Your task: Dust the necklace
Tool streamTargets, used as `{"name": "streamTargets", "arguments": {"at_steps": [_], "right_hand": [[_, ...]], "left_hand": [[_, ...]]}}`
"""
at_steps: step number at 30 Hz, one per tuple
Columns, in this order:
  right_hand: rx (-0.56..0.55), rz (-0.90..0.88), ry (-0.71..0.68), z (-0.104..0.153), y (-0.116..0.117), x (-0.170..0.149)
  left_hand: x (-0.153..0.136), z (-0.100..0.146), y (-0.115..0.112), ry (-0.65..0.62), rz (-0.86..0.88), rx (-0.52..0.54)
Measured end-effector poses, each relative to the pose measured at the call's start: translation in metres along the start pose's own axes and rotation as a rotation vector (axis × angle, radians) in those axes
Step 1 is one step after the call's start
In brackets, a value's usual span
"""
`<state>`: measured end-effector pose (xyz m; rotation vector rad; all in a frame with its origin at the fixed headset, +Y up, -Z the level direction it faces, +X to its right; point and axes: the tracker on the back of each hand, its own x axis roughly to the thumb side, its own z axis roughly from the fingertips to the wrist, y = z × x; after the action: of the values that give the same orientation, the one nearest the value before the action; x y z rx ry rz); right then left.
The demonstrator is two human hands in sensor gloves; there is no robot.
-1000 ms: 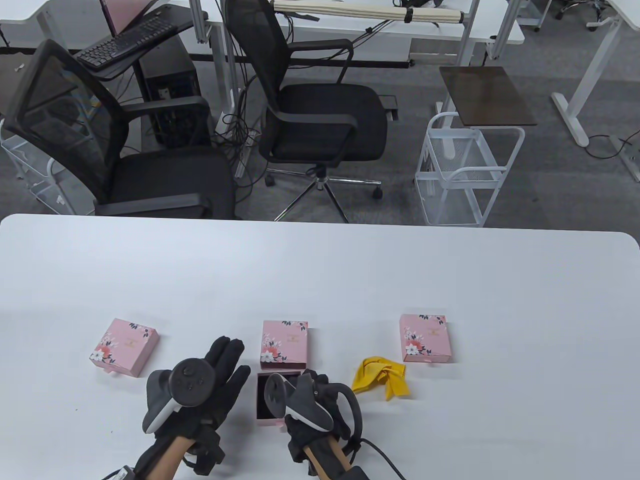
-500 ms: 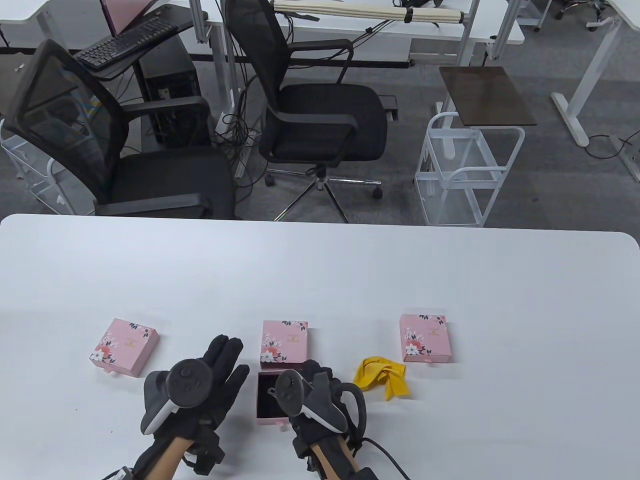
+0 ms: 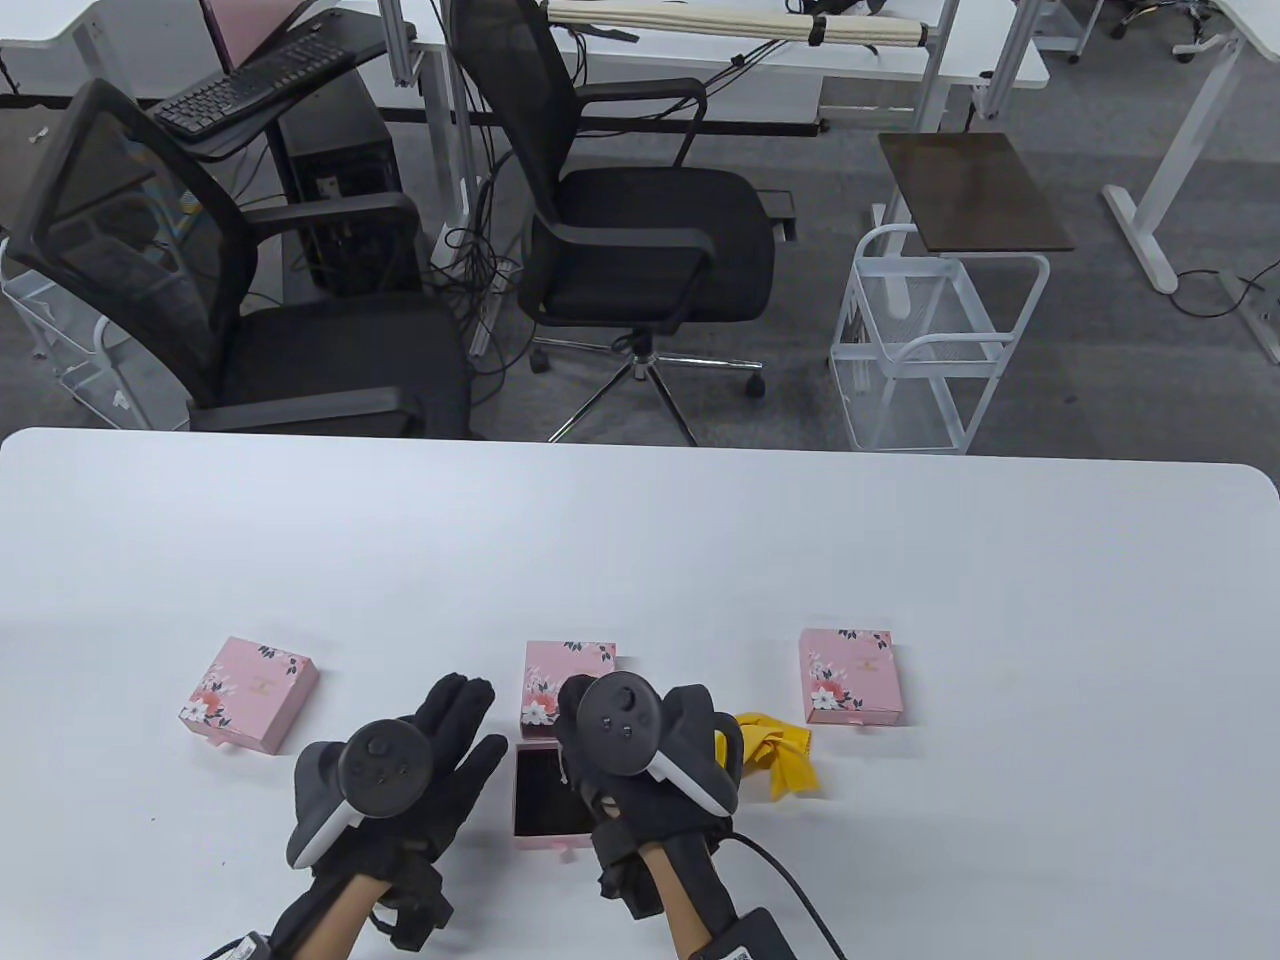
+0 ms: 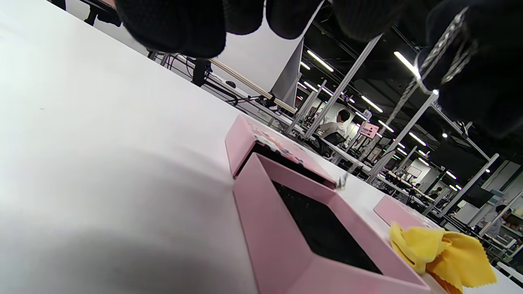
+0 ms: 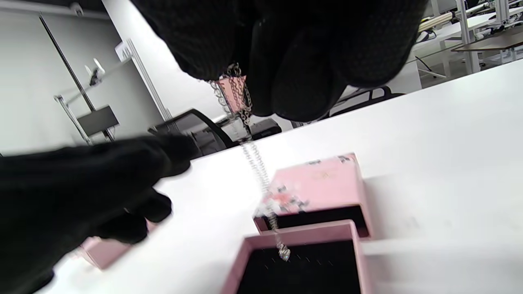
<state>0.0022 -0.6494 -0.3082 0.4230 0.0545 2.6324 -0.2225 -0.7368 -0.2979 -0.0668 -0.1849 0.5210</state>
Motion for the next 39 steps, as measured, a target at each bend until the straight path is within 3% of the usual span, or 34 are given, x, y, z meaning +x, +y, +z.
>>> {"name": "streamTargets", "arguments": {"at_steps": [6, 11, 16, 19, 22, 28, 33, 39], "right_hand": [[-0.071, -0.091, -0.07, 0.01, -0.023, 0.004], [-0.098, -0.206, -0.148, 0.016, -0.036, 0.01], [-0.149, -0.326, -0.194, 0.026, -0.053, 0.006], [-0.222, -0.363, -0.177, 0.032, -0.065, -0.002], [-0.259, -0.4, -0.132, 0.034, -0.071, -0.012], [-0.195, -0.471, -0.099, 0.027, -0.066, -0.024], [-0.137, -0.486, -0.098, 0.021, -0.056, -0.022], [-0.1, -0.469, -0.074, 0.015, -0.045, -0.021]], "left_hand": [[0.009, 0.0, 0.001, -0.088, 0.086, -0.017], [0.041, 0.005, 0.018, -0.178, 0.243, 0.107], [0.072, -0.004, 0.036, -0.211, 0.33, 0.133], [0.081, -0.009, 0.051, -0.258, 0.36, 0.08], [0.087, -0.013, 0.067, -0.291, 0.371, -0.038], [0.085, -0.016, 0.082, -0.331, 0.499, -0.137], [0.078, -0.013, 0.093, -0.313, 0.587, -0.118], [0.073, -0.014, 0.091, -0.298, 0.725, -0.14]]}}
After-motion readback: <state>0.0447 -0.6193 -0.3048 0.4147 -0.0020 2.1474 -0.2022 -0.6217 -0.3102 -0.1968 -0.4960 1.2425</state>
